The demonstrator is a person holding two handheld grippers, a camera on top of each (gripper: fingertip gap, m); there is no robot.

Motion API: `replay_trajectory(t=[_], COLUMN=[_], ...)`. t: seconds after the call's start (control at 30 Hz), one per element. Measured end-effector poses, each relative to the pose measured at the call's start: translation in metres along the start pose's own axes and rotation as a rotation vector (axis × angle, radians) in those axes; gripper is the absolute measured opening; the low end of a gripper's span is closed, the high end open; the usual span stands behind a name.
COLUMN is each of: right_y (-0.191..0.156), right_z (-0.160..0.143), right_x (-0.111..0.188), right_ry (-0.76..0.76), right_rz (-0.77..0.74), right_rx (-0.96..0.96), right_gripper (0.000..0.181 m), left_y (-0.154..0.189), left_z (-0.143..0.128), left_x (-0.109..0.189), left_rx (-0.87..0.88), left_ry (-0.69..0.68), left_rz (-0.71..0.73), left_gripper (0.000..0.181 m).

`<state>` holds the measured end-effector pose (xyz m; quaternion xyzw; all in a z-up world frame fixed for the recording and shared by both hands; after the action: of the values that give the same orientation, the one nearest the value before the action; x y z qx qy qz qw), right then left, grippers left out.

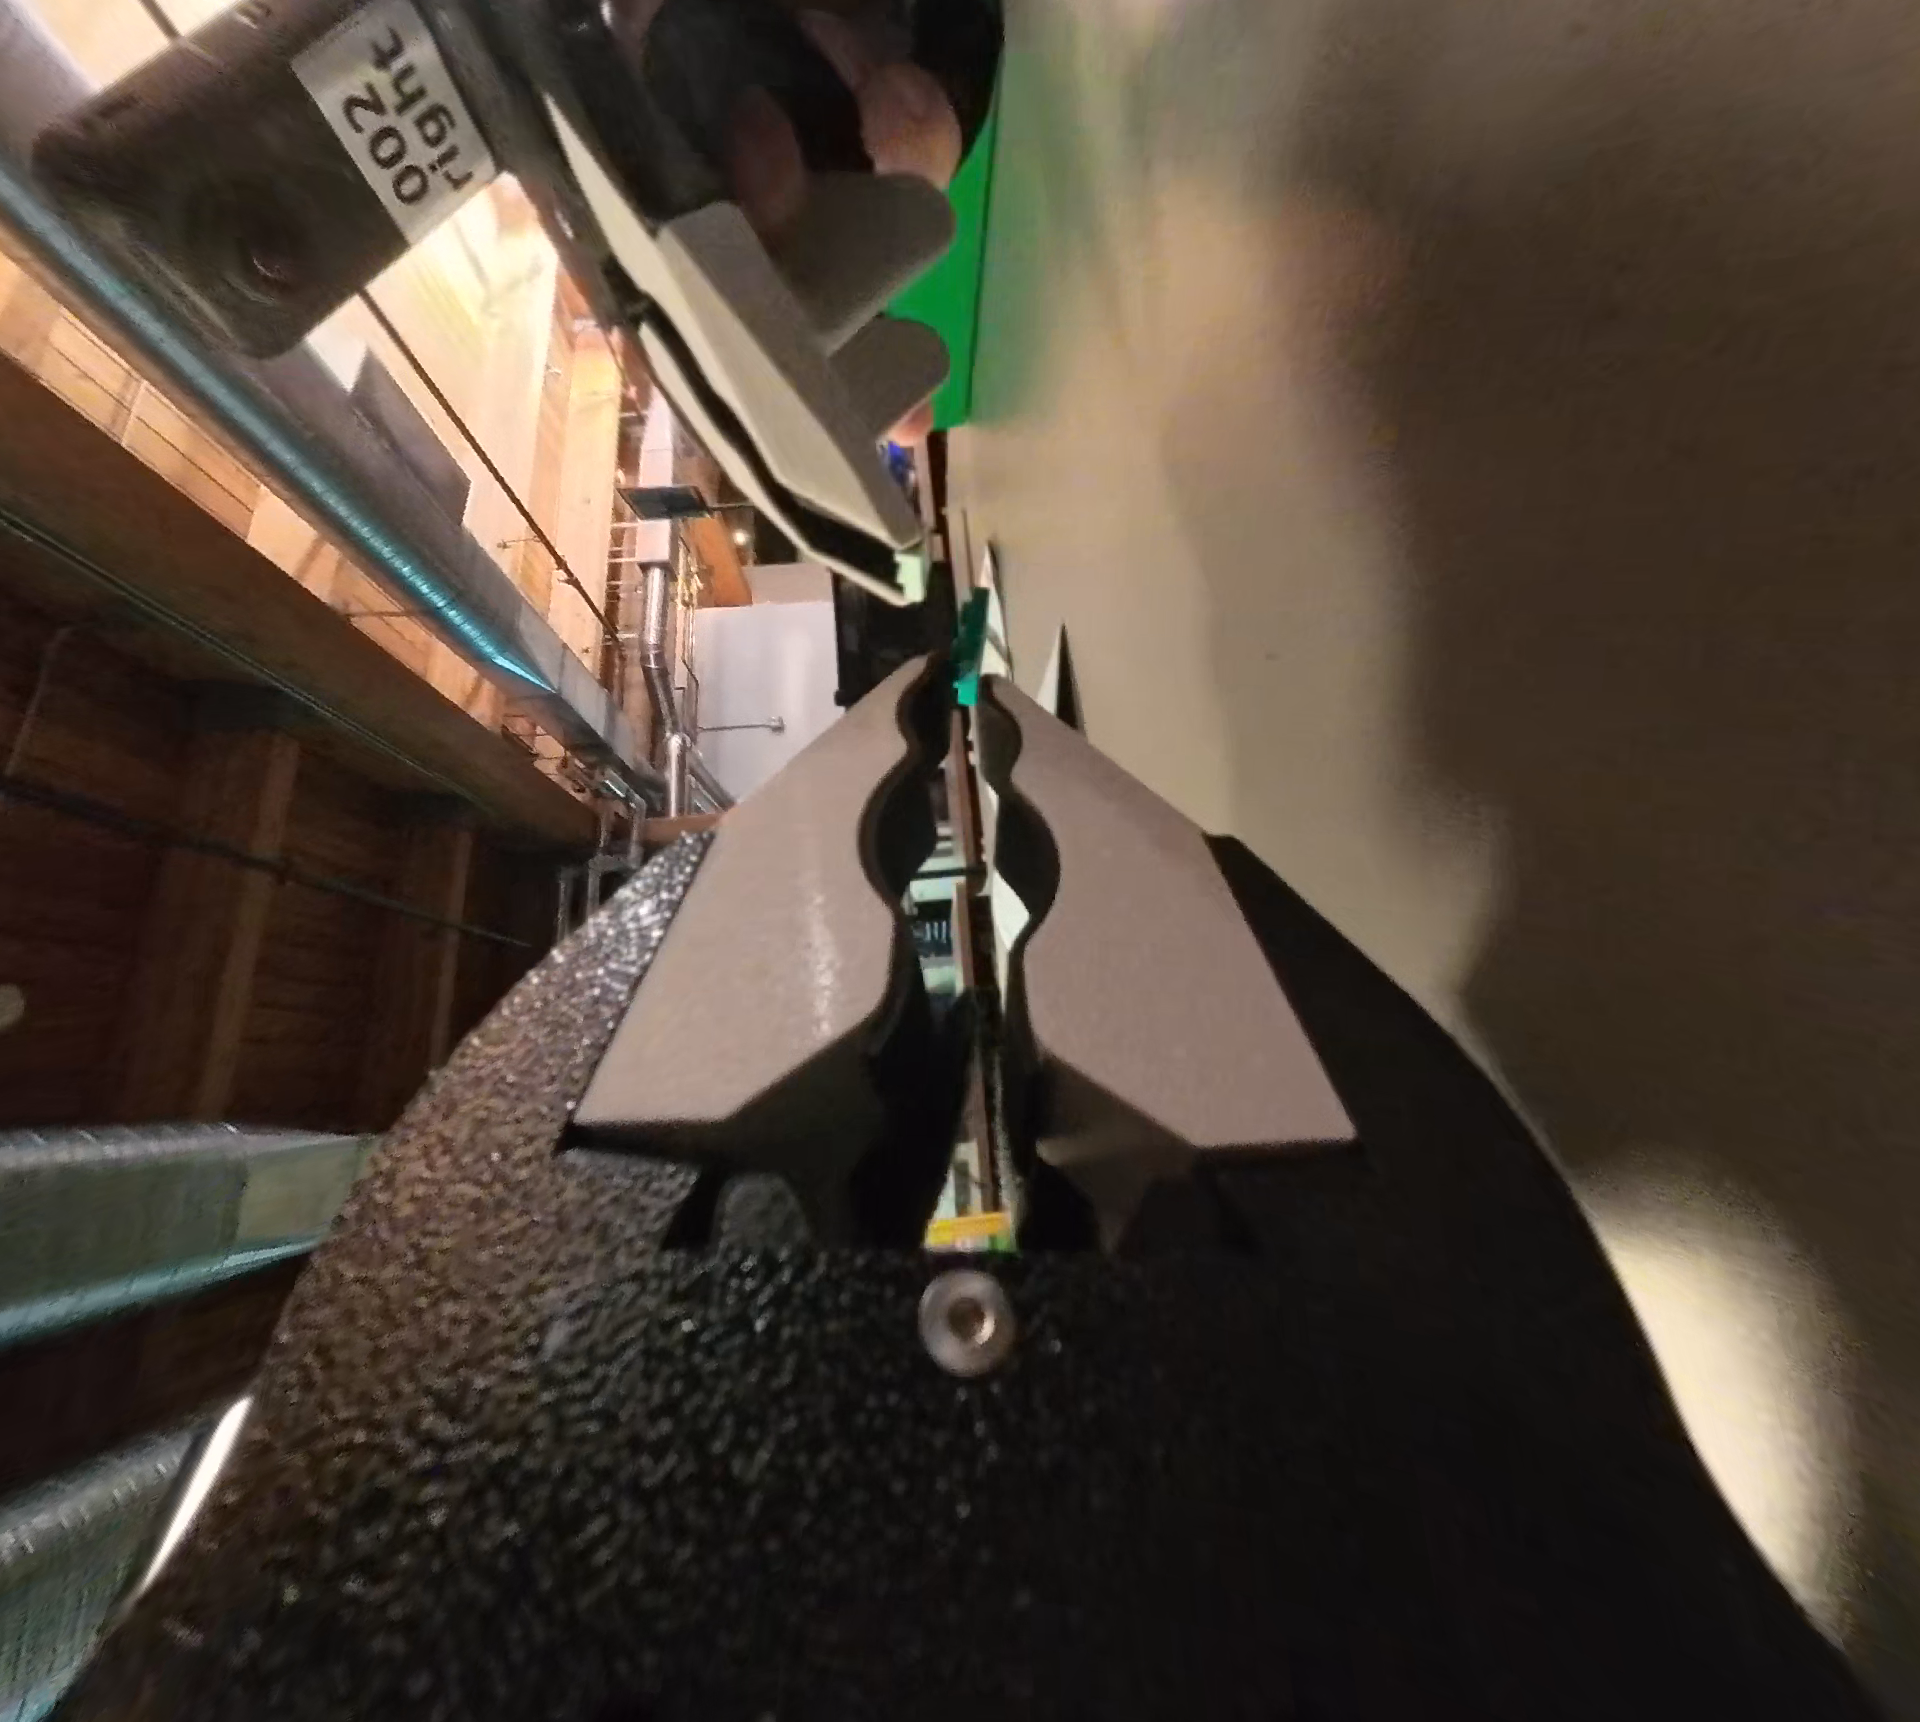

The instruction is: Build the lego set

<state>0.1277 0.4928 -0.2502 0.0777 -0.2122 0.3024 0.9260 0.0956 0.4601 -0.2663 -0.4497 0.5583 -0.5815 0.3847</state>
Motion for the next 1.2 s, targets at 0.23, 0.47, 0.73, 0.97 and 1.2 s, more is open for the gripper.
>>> replay_trajectory(t=[0.23, 0.47, 0.73, 0.97, 1.2], right_y=[-0.009, -0.009, -0.011, -0.011, -0.011], right_z=[0.0, 0.001, -0.001, -0.002, -0.002], right_x=[-0.006, -0.004, -0.007, -0.008, -0.008], right_ry=[-0.019, -0.034, -0.054, -0.061, -0.06], right_rz=[0.048, 0.032, 0.025, 0.022, 0.022], right_rx=[-0.012, 0.001, 0.019, 0.032, 0.035], right_gripper=[0.014, 0.014, 0.014, 0.017, 0.016], left_y=[-0.004, -0.005, -0.004, -0.005, -0.004], left_z=[0.008, 0.012, 0.013, 0.013, 0.011], left_x=[0.001, 0.001, 0.001, 0.0, -0.001], left_rx=[-0.013, -0.024, -0.032, -0.031, -0.033], left_ry=[0.037, 0.053, 0.053, 0.05, 0.044], left_rz=[0.03, 0.042, 0.038, 0.04, 0.032], left_gripper=[0.001, 0.001, 0.001, 0.001, 0.001])
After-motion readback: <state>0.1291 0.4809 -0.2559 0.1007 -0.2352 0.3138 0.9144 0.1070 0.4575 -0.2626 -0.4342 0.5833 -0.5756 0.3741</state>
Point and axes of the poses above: each gripper's, where its closed fingertips meet, x back along the fingers, z out of its top, y = z × x across the jaws, the point moved 2 cm from there along x, back along the fingers, and after that the axes turned 2 degrees about y, right-handed, at the moved point
